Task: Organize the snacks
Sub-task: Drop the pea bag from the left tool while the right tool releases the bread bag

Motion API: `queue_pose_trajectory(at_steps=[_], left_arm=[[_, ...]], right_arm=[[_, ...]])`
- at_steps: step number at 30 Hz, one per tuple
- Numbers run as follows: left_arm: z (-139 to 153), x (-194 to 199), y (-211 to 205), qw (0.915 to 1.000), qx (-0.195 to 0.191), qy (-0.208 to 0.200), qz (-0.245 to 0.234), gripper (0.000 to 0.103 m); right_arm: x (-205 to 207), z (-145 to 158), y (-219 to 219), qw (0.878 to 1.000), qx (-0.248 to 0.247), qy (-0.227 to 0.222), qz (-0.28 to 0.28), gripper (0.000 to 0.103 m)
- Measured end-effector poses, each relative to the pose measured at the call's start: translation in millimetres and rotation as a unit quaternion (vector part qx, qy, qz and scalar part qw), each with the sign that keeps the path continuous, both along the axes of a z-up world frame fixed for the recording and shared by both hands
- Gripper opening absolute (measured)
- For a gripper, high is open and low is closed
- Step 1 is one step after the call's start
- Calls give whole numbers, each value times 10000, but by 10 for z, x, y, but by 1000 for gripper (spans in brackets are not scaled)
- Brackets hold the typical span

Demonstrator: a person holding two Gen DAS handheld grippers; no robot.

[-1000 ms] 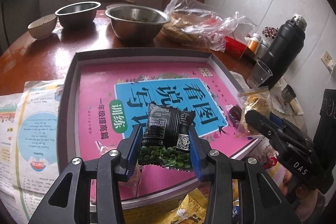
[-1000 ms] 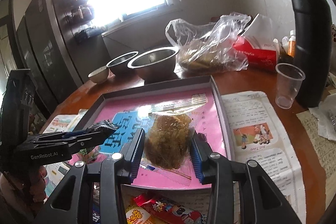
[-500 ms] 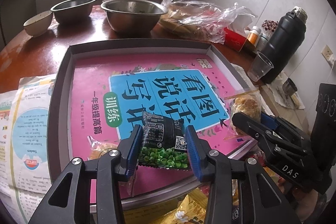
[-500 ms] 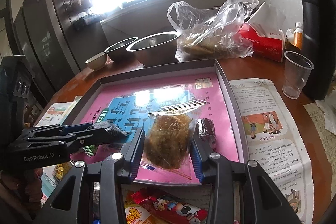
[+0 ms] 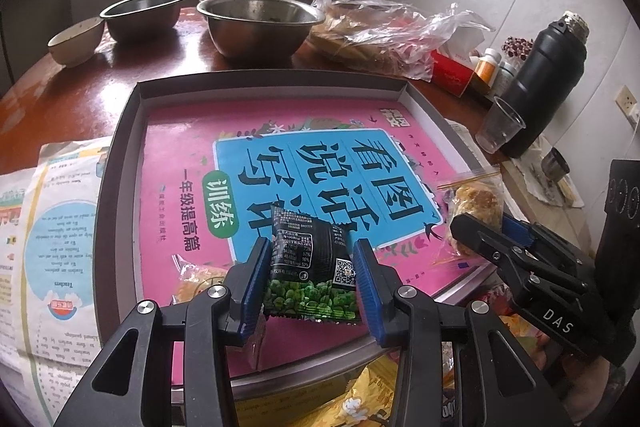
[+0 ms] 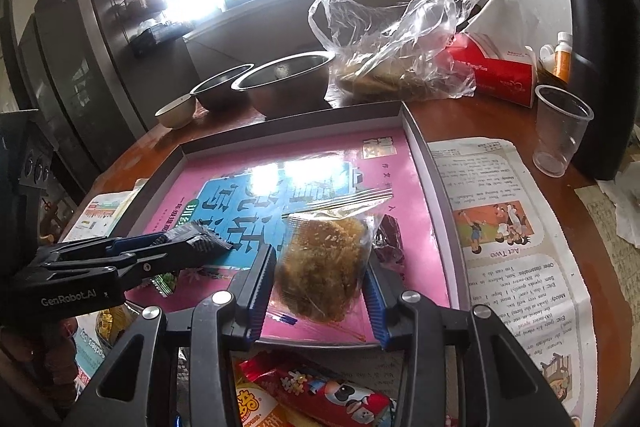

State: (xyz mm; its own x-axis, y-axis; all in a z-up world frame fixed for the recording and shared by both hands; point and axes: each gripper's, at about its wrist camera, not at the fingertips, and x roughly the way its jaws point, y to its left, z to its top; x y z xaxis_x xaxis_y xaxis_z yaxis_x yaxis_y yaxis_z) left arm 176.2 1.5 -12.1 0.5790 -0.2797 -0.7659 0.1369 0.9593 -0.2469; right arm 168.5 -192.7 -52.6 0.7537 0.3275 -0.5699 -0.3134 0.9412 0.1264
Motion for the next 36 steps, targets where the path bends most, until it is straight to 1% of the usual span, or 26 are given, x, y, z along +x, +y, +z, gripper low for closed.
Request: queue_pose_trajectory(at_steps=[6, 11, 15, 18, 20, 21, 26, 28, 30, 31, 36], left_arm=[[12, -13, 2, 10000, 4, -3, -4, 44], [19, -27, 19, 10000, -40, 0, 10, 44], [44, -53, 36, 10000, -70, -19, 38, 44], [72, -76, 57, 9999, -128, -47, 49, 44], [100, -94, 65, 9999, -136, -84, 45, 47], [110, -102, 70, 9998, -136, -93, 55, 50], [168, -149, 89, 9997, -181, -141, 66, 52], [207, -180, 102, 9996, -198, -180, 68, 58], [241, -210, 120, 9996, -195, -215, 74, 61], [262, -228, 129, 9995, -191, -242, 82, 61], [347, -324, 170, 9992, -196, -341, 108, 63]], right_arm=[[-18, -6, -3, 10000, 17, 54, -23, 43], [-40, 19, -24, 10000, 25, 13, -61, 43], [-63, 42, -52, 9999, 44, -14, -93, 46], [-82, 66, -66, 9999, 56, -45, -107, 46], [-87, 79, -73, 9999, 63, -61, -114, 47], [-95, 86, -79, 9999, 71, -73, -118, 47], [-130, 119, -81, 9998, 78, -129, -122, 49], [-149, 140, -84, 9998, 86, -159, -120, 49], [-169, 159, -88, 9997, 102, -193, -126, 52], [-177, 170, -95, 9996, 105, -212, -129, 54], [-245, 237, -129, 9993, 137, -308, -139, 56]])
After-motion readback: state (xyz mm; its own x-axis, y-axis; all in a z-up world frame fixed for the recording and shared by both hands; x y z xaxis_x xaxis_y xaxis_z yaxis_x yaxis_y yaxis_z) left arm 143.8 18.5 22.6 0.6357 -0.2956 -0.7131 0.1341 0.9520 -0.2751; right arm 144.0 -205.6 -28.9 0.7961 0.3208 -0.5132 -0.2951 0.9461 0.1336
